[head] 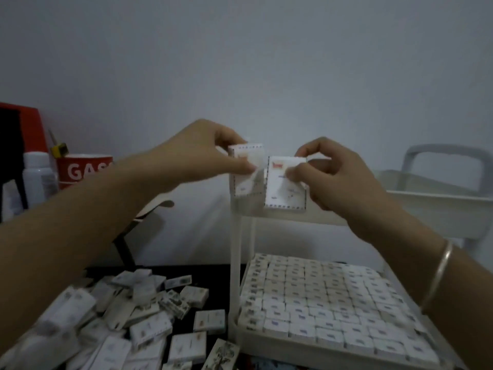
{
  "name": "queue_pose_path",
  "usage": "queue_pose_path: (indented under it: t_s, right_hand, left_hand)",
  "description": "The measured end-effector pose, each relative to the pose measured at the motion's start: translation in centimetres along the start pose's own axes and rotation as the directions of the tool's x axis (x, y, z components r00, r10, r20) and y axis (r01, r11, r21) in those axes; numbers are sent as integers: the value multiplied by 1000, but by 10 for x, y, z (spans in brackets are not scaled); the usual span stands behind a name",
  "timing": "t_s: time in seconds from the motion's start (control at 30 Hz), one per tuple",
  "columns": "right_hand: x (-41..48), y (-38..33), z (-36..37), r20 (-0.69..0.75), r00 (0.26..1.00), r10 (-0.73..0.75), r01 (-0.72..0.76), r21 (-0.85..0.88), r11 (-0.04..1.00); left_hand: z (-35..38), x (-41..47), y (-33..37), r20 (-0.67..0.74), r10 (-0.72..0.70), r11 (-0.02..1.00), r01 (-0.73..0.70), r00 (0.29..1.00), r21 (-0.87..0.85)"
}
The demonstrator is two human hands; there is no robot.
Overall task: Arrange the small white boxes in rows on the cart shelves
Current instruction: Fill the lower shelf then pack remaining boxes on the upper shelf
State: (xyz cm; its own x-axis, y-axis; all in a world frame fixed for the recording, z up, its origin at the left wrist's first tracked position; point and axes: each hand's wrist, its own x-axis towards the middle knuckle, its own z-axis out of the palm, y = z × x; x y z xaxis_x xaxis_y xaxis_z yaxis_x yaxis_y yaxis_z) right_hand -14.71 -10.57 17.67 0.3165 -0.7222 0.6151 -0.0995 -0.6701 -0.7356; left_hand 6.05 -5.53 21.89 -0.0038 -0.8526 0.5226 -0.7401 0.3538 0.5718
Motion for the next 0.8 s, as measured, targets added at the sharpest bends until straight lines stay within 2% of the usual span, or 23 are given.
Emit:
queue_pose_path:
  t_s: [0.2, 0.33, 0.43, 0.5, 0.57, 0.67, 0.8]
  right_hand:
    - [54, -8, -20, -104, 994, -42, 36, -58, 998]
    - [87, 4, -26, -145, 989, -38, 19, -132, 991]
    - [109, 16, -27, -156, 988, 20, -52, -204, 978]
    - [123, 24, -27, -164, 986, 32, -76, -273, 959]
    - [134, 30, -27, -165, 986, 29, -88, -362, 928]
    - [147, 37, -28, -179, 984, 19, -101, -464, 880]
    - [158, 44, -24, -163, 986, 32, -108, -483, 869]
  left_hand:
    - [-14, 66, 18, -69, 66, 995, -61, 995, 79]
    - [-6, 99, 21, 3, 58, 992, -58, 998, 114]
    - [6, 123, 15, -47, 117, 926, -92, 992, 367]
    - [14, 135, 9, -68, 240, 780, -150, 968, 607]
    - [19, 147, 5, 29, 235, 691, -188, 972, 698]
    - [23, 159, 3, 229, 90, 710, -224, 969, 668]
    - [29, 164, 2, 321, 7, 704, -233, 947, 671]
